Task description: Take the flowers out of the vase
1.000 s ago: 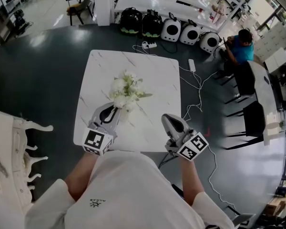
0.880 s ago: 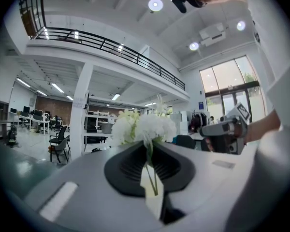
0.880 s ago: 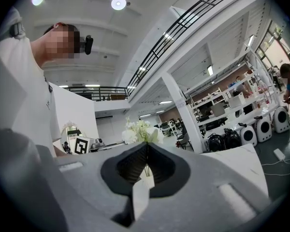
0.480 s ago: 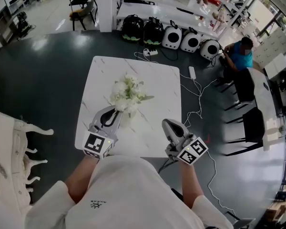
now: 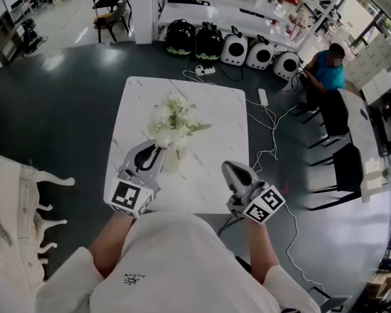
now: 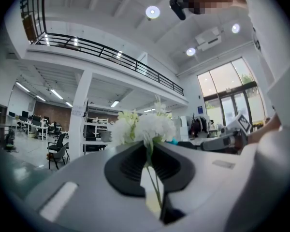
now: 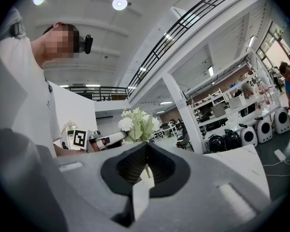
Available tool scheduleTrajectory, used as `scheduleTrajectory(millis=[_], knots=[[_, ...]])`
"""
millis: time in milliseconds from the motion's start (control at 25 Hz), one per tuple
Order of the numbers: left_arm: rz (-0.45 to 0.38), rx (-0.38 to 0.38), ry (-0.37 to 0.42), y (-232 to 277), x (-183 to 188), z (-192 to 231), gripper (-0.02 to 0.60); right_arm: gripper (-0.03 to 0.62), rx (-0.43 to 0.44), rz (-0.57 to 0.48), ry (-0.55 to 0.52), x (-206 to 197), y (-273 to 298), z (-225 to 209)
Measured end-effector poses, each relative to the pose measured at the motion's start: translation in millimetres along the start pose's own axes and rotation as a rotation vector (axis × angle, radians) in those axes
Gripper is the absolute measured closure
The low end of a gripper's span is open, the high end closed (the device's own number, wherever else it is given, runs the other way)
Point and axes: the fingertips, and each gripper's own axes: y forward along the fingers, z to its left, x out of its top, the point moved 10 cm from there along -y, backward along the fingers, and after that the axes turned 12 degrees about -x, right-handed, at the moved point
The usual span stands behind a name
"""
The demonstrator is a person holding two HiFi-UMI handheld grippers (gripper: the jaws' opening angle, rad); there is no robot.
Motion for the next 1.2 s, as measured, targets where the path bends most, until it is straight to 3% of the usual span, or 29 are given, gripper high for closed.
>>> scheduleTrajectory(millis=[1200], knots=[[-0.11, 0.036, 0.083, -16, 64, 18, 0.575, 0.592, 0.006, -0.003, -0.002, 2, 7, -7]])
